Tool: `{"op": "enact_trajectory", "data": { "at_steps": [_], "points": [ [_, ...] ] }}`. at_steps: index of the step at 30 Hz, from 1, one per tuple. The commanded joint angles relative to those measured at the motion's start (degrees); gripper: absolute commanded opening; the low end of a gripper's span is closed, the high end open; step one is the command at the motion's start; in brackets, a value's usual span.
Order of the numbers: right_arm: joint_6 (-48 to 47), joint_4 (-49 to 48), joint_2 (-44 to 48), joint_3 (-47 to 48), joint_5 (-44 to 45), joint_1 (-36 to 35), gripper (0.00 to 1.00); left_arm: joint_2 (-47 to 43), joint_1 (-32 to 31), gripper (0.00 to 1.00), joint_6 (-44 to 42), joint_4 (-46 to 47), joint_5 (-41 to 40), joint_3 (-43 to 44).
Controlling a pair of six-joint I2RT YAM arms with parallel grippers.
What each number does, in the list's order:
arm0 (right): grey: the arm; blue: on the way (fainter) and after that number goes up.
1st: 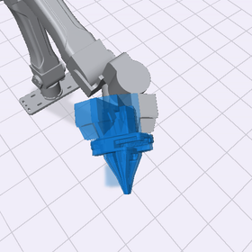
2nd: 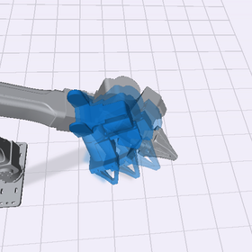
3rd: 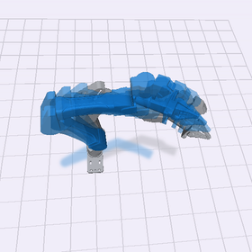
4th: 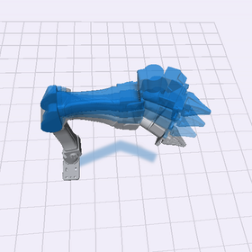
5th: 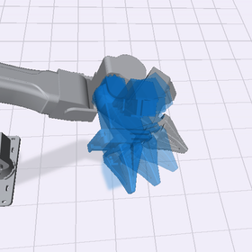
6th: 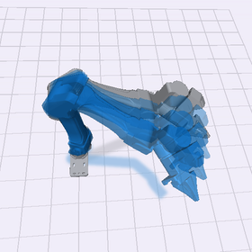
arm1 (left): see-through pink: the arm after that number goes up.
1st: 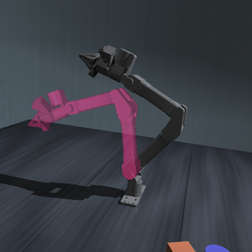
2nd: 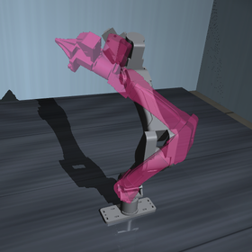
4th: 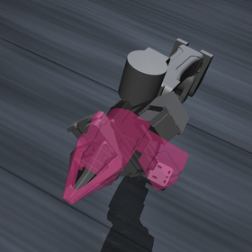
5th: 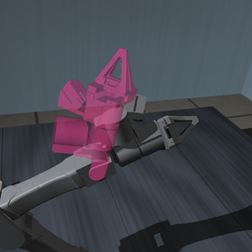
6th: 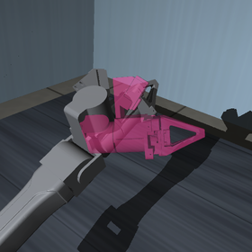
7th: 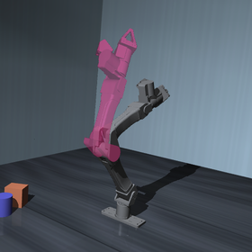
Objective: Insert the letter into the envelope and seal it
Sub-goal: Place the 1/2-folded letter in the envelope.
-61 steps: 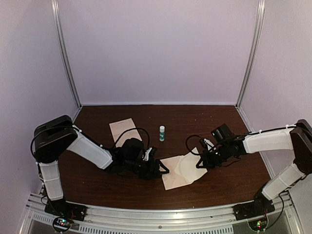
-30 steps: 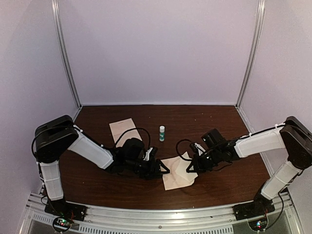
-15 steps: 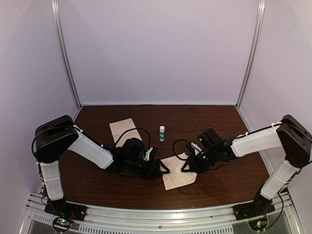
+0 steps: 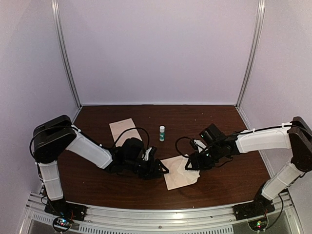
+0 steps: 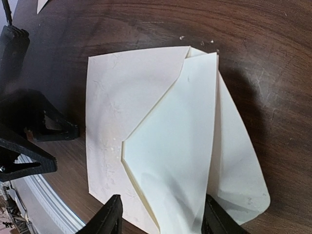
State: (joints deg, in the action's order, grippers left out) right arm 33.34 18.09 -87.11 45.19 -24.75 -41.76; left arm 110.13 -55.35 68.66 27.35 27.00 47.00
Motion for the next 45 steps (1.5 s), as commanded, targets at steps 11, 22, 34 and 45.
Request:
{"op": "enact_trajectory", "data": {
  "at_steps": [11,22,34,45],
  "points": [
    [-1.58,2.21,-0.34,-0.42,3.81,-0.22,0.20,-1.08,0.07,0.58,-2.11,-2.18,-0.59,-0.33],
    [-0.26,2.37,-0.70,-2.04,5.79,-0.25,0.28,-0.59,0.04,0.58,-3.01,-3.52,-0.32,0.23],
    [0.49,-0.69,-2.75,-3.25,4.11,-0.25,0.23,-0.03,0.04,0.58,-3.18,-3.62,0.00,0.39],
    [1.62,-3.90,-3.74,-4.23,0.65,-0.25,0.08,0.43,-0.08,0.58,-3.10,-3.29,0.59,0.49]
  ]
}}
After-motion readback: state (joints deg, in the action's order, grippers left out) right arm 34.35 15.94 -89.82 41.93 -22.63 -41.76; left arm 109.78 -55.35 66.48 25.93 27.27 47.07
